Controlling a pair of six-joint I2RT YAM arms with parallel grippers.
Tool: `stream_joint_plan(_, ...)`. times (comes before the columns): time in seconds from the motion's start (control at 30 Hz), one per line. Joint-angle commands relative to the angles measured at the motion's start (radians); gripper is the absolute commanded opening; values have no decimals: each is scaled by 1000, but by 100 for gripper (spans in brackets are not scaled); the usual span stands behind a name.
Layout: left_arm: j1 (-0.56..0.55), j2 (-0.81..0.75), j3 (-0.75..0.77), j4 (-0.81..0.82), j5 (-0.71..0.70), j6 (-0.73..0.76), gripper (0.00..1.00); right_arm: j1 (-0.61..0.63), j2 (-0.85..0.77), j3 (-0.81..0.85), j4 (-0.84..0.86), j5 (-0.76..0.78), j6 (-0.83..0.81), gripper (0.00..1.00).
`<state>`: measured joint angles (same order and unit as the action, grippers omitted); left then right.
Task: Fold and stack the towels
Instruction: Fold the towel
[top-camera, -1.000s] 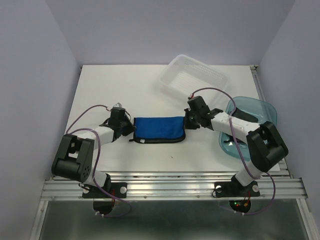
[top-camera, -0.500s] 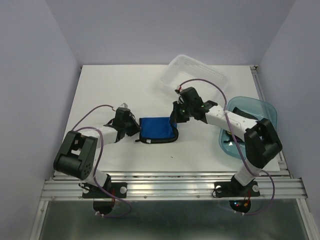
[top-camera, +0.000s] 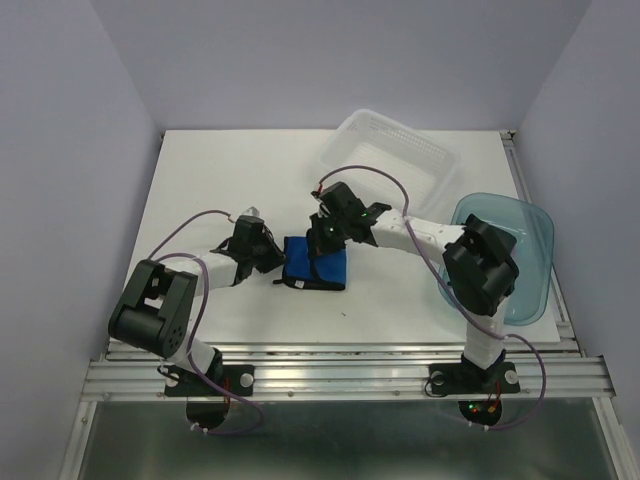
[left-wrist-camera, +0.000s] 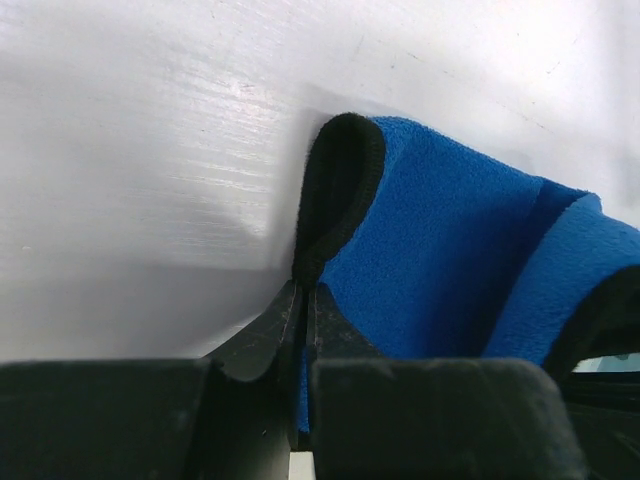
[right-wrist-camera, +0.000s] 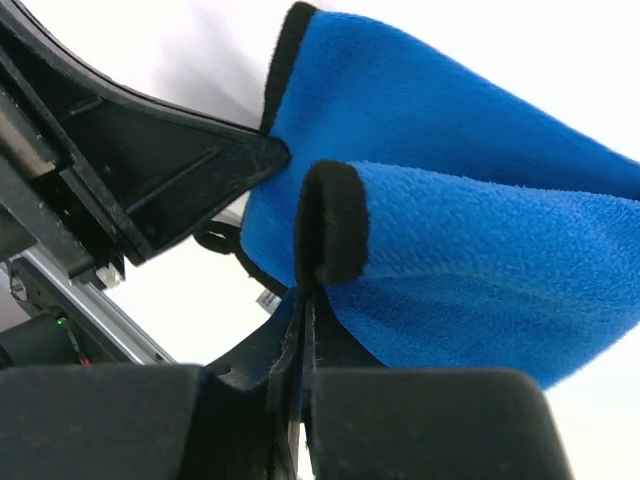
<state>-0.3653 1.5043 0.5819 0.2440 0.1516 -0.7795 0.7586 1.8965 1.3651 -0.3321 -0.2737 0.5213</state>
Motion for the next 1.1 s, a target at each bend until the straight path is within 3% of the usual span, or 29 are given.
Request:
stream_joint_plan(0.0, -9, -4, -22, 23, 16, -6, 0, 24, 36, 98, 48, -32, 34, 1)
stream_joint_plan(0.7, -17, 0, -28, 31, 34, -12, 0, 50, 183, 166, 148, -59, 175, 1)
stream_joint_plan(0.83, -18, -7, -31, 29, 37, -14, 0, 50, 199, 178, 130, -27, 184, 8)
stream_joint_plan(1.03, -18, -23, -30, 18, 29, -14, 3, 48, 199, 184, 120, -21, 163, 30)
stream_joint_plan(1.07, -18, -26, -30, 15, 28, -12, 5, 50, 188, 187, 117, -27, 151, 39)
